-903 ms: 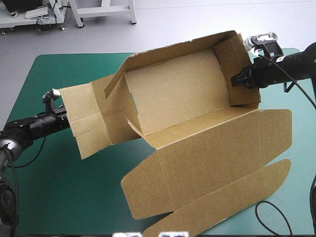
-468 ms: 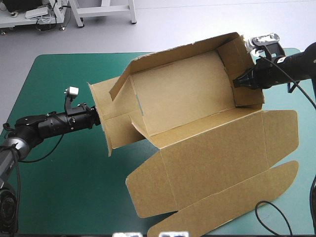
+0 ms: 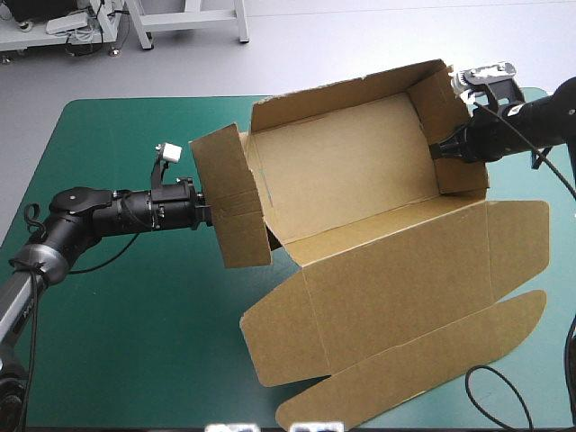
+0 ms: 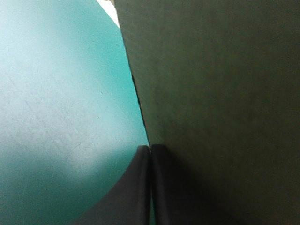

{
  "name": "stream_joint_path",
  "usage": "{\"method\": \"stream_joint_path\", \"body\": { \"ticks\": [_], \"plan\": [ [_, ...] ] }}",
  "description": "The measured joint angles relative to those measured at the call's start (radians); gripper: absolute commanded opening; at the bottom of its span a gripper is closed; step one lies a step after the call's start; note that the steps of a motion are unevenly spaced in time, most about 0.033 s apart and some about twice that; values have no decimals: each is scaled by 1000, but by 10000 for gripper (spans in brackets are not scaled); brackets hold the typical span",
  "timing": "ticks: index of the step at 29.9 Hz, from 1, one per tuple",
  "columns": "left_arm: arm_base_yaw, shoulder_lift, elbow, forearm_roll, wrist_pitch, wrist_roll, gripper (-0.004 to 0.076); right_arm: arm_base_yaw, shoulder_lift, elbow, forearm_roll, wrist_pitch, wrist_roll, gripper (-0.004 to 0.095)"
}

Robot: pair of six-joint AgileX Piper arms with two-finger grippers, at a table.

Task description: Fold the box

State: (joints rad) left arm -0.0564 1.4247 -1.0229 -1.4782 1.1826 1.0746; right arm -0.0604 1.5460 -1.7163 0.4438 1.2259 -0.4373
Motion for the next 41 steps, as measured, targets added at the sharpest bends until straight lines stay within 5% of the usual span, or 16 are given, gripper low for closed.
{"method": "stream_joint_path", "body": {
  "ticks": [4, 10, 17, 34, 41],
  "plan": [
    [-28, -5, -62, 5, -1, -8, 29, 0, 0, 0, 3, -21, 10, -16],
    [-54, -6, -118, 2, 11, -22, 298, 39, 9, 0, -32, -64, 36, -16],
    [-53, -9, -127, 20, 15, -51, 435, 129, 18, 0, -93, -164, 67, -16],
    [-52, -9, -129, -23, -14, -44, 455, 189, 72, 0, -173, -225, 176, -16],
    [-53, -9, -140, 40, -206, -76, 455, 197, 82, 0, -167, -270, 236, -16]
  ]
}}
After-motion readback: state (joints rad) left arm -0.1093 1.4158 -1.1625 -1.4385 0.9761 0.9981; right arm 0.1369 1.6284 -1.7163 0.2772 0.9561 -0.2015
